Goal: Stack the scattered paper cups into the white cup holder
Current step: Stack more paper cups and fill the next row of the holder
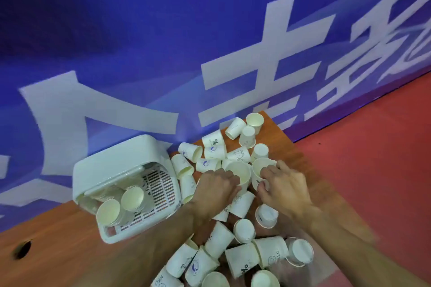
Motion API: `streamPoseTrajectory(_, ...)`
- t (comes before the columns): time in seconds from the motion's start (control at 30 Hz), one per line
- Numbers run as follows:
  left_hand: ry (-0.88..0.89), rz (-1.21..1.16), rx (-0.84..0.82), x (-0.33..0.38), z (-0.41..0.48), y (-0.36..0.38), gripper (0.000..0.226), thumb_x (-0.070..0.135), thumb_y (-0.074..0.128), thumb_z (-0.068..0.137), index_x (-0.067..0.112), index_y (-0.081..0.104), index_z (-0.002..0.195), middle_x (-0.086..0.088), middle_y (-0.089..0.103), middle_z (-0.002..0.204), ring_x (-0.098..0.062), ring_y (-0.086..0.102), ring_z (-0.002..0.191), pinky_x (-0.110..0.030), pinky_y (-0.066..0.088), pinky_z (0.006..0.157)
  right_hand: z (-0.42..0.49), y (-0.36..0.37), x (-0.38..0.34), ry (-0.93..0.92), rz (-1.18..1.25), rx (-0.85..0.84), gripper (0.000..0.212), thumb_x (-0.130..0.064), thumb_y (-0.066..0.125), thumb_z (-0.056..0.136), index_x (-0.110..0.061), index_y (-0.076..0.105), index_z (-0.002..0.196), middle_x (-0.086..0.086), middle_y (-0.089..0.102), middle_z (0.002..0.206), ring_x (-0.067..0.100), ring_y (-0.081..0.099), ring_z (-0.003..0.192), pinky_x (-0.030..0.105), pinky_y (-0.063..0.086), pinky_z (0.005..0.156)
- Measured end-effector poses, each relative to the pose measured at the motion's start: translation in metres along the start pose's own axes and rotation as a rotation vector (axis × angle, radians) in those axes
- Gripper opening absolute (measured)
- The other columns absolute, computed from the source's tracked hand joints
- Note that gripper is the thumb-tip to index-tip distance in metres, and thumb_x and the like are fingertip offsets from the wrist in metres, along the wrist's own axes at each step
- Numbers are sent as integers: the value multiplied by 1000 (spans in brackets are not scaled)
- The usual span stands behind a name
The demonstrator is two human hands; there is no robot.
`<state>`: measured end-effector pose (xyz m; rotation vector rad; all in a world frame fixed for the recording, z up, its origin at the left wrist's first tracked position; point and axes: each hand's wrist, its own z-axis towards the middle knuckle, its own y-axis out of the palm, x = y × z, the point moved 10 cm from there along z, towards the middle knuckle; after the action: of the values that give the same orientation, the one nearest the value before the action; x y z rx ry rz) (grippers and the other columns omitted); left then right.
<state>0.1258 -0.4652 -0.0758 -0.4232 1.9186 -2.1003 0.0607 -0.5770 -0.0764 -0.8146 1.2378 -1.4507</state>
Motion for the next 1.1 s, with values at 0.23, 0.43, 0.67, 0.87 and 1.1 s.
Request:
streamPoseTrajectory(0.23, -218, 49, 14, -109, -128, -33, 28, 42, 45, 95, 24, 65, 87, 4, 64, 85, -21, 61, 81, -33, 46, 64, 25, 4, -159, -226, 24, -20, 16, -33, 58, 77, -21, 64, 70, -6, 60, 64, 17, 54, 73, 26, 34, 47)
streamPoseTrajectory(0.43, -356, 139, 32, -171, -228, -60, 25, 43, 63, 85, 23, 69, 72, 6, 62, 69, -19, 61, 66, -30, 45, 59, 28, 10, -269, -375, 65, -30, 11, -33, 67, 78, -24, 67, 72, -6, 64, 67, 16, 58, 68, 26, 38, 46)
streamPoseTrajectory(0.67, -499, 164, 40, -218, -317, -72, 24, 41, 72, 78, 25, 69, 61, 6, 55, 56, -17, 54, 51, -24, 27, 52, 35, 26, -337, -468, 5, -70, 14, -32, 76, 73, -28, 66, 64, -8, 62, 59, 13, 59, 52, 21, 35, 42)
streamPoseTrajectory(0.87, -504, 100, 89, -237, -335, -61, 24, 37, 68, 83, 23, 67, 64, 4, 58, 61, -17, 57, 53, -25, 34, 51, 41, 39, -365, -548, 19, -50, 13, -31, 78, 73, -28, 67, 67, -8, 64, 63, 12, 60, 54, 22, 36, 41)
streamPoseTrajectory(1.1, -399, -1, 150, -246, -324, -36, 23, 30, 60, 90, 21, 66, 69, 5, 63, 68, -19, 58, 55, -27, 45, 48, 41, 68, -379, -681, 14, -24, 17, -24, 75, 75, -26, 63, 64, -7, 59, 63, 14, 56, 53, 23, 34, 41)
